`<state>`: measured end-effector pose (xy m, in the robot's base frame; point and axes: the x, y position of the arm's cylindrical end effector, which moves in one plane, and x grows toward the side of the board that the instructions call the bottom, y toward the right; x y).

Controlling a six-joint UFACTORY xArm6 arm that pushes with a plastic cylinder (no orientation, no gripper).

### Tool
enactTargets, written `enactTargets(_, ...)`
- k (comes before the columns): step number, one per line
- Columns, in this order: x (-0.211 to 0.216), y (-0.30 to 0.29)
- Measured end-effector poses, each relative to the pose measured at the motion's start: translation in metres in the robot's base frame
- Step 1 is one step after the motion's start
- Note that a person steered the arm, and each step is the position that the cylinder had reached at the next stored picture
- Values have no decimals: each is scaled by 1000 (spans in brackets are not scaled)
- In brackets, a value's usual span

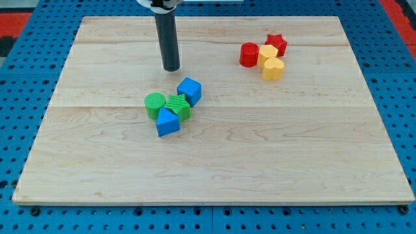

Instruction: Move the arm close to the red star

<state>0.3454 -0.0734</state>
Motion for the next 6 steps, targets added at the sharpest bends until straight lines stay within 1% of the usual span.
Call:
enactTargets(1, 0, 0)
enactTargets(2, -21, 5)
enactTargets(3, -58, 48)
enactTargets(4, -61, 83)
enactTargets(5, -78, 141)
enactTargets(6, -114, 175)
